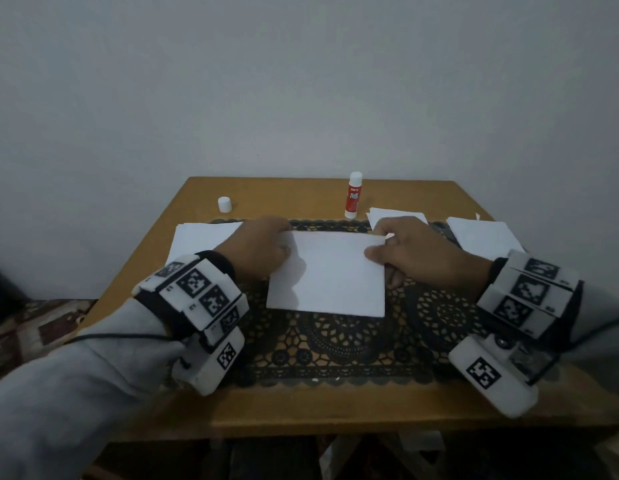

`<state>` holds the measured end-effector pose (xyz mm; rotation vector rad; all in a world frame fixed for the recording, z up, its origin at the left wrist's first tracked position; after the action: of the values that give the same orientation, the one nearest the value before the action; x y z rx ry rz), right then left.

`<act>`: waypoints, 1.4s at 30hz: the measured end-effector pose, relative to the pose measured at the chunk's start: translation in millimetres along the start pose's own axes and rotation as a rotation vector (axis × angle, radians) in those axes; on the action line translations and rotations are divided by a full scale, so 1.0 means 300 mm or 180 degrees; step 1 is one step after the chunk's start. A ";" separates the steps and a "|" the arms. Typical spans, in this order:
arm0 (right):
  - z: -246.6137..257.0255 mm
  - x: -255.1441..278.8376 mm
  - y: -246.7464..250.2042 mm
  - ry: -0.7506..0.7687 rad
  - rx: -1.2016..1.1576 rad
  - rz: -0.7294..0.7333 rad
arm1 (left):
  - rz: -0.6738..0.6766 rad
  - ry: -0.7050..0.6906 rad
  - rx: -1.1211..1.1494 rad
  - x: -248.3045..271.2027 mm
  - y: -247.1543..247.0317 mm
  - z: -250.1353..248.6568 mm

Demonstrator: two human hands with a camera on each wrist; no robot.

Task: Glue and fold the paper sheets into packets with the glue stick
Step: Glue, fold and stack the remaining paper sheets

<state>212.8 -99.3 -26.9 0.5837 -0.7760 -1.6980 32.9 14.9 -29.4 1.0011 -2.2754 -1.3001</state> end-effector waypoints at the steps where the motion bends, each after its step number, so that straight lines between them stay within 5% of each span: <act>1: 0.005 -0.004 0.001 -0.0075 -0.0257 -0.0019 | -0.0095 -0.0006 0.0090 0.003 0.023 0.007; 8: 0.106 -0.113 -0.122 -0.0179 -0.1305 0.0547 | -0.0559 0.0314 0.0206 0.003 0.223 0.137; 13: 0.208 -0.262 -0.209 -0.0290 -0.1486 0.0570 | -0.1029 0.0961 0.0467 -0.027 0.326 0.299; 17: 0.232 -0.360 -0.266 -0.0430 -0.1152 0.0579 | -0.0787 0.1501 0.0562 -0.044 0.309 0.399; 27: 0.241 -0.418 -0.322 -0.0552 -0.0258 0.0599 | -0.0248 0.1455 0.0052 -0.027 0.260 0.444; 30: 0.251 -0.381 -0.299 -0.0058 0.0087 0.0414 | 0.0211 0.1334 -0.0505 0.016 0.237 0.425; 33: 0.292 -0.293 -0.319 0.0731 0.1209 0.0683 | 0.0619 0.1196 -0.0779 0.055 0.203 0.401; 37: 0.328 -0.245 -0.359 0.1258 0.2187 0.0700 | 0.0532 0.1018 -0.1114 0.059 0.184 0.369; 42: 0.334 -0.254 -0.363 0.1355 0.2318 0.0532 | 0.0405 0.0938 -0.1098 0.055 0.183 0.359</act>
<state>89.7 11.7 -43.4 1.2897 -1.0856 -1.0477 -64.6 87.4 -40.4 0.8470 -1.7902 -1.3327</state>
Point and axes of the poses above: each hand's wrist, its own x-axis away from the middle knuckle, its own y-axis out of the back of the hand, z = x × y, the point moved 5 cm from there along -x, towards the middle knuckle, and after that the axes turned 5 degrees about x, right-handed, at the moved point
